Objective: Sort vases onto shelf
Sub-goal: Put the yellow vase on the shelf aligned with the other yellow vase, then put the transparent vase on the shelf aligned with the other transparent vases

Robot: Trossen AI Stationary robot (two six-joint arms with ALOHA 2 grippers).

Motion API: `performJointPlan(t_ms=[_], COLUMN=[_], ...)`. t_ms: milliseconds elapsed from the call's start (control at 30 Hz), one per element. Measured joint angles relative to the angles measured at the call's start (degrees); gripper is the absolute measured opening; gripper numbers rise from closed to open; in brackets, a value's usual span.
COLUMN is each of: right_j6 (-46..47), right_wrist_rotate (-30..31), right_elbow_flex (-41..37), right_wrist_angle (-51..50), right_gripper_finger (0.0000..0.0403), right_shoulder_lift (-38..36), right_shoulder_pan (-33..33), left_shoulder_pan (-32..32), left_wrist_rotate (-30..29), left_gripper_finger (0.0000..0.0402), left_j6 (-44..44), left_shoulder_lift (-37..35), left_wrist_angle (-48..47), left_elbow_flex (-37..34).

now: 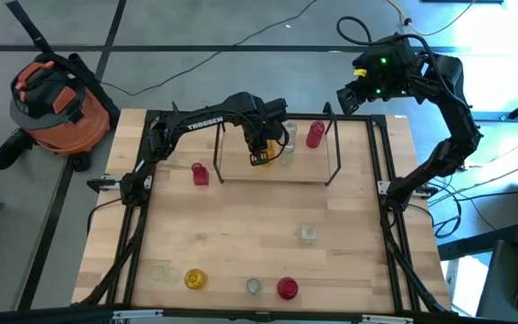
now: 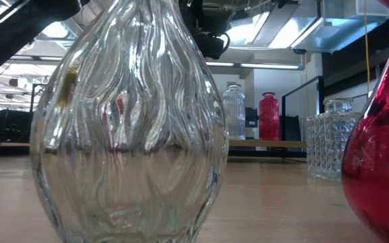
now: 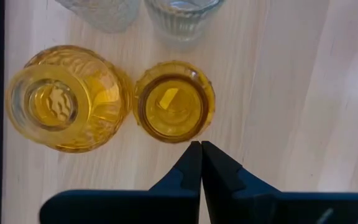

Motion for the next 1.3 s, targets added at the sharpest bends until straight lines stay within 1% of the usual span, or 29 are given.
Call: performJointPlan(t_ms=[100, 200, 267, 333, 400, 467, 567, 633, 667, 733, 800, 833, 900, 1000, 1067, 1133, 1200, 1300], right_j6=[0.04, 0.13, 0.13, 0.09, -0.36, -1.56, -4.51, -4.60, -4.30, -2.71, 1.37, 4.36, 11.01, 19.59, 22.76, 26.27, 29.91, 32.52], right_wrist_rotate=[-0.02, -0.02, -0.02, -0.86, -4.69, -10.84, -19.75, -22.02, -22.10, -21.32, -19.58, -18.53, -14.89, -6.06, -1.85, -0.57, -1.44, -3.57], right_elbow_flex=[0.00, 0.00, 0.00, 0.00, 0.00, -0.12, -3.28, -7.84, -10.74, -17.97, -26.66, -31.51, -41.86, -57.80, -66.46, -73.41, -78.35, -81.87], right_wrist_angle=[0.01, 0.01, 0.02, 0.00, 0.01, 0.06, 0.20, 0.12, 0.19, 0.44, 4.18, 8.36, 20.93, 42.76, 53.34, 58.75, 59.93, 59.82], right_gripper_finger=[0.0111, 0.0111, 0.0111, 0.0111, 0.0111, 0.0111, 0.0111, 0.0111, 0.0111, 0.0111, 0.0111, 0.0111, 0.0111, 0.0111, 0.0111, 0.0111, 0.0111, 0.0111], right_shoulder_lift=[-0.01, -0.01, 0.00, -0.02, -0.01, 0.00, -1.32, -3.24, -4.56, -7.70, -11.50, -13.48, -18.12, -24.56, -26.87, -27.12, -26.37, -24.27], right_shoulder_pan=[0.00, 0.00, 0.00, 0.00, 0.01, 1.27, 6.77, 12.39, 15.81, 22.57, 29.93, 33.49, 40.24, 48.21, 51.89, 54.21, 55.71, 57.88], left_shoulder_pan=[0.41, 1.37, 2.11, 2.87, 3.56, 4.25, 5.62, 6.98, 7.78, 9.51, 10.93, 11.41, 12.17, 12.85, 13.16, 13.24, 13.21, 13.17], left_wrist_rotate=[0.00, -0.10, -0.17, 0.47, 2.96, 5.14, 6.27, 8.35, 9.94, 14.04, 19.20, 21.64, 26.49, 32.48, 34.45, 34.99, 34.97, 34.95], left_gripper_finger=[0.0000, 0.0000, 0.0000, 0.0000, 0.0000, 0.0000, 0.0000, 0.0000, 0.0000, 0.0000, 0.0000, 0.0000, 0.0000, 0.0000, 0.0000, 0.0000, 0.0000, 0.0000], left_j6=[0.00, -0.02, -0.02, -0.41, -1.10, -1.13, -1.00, -0.15, 0.29, 1.03, 2.54, 3.30, 5.09, 7.60, 7.82, 5.92, 3.00, 0.09], left_shoulder_lift=[-0.01, -0.42, -1.31, -3.56, -7.05, -10.52, -15.78, -18.94, -20.68, -24.23, -27.89, -29.79, -33.79, -39.66, -42.96, -45.43, -47.08, -48.87], left_wrist_angle=[-1.43, -6.61, -10.61, -10.52, -10.66, -10.65, -10.66, -10.68, -10.59, -10.43, -8.76, -7.54, -4.00, 3.03, 8.35, 13.22, 16.71, 18.42], left_elbow_flex=[0.00, 0.50, 1.71, 2.21, 2.25, 2.36, 1.77, 1.31, 0.89, -0.29, -2.64, -4.22, -8.85, -17.97, -24.83, -31.46, -37.12, -43.99])
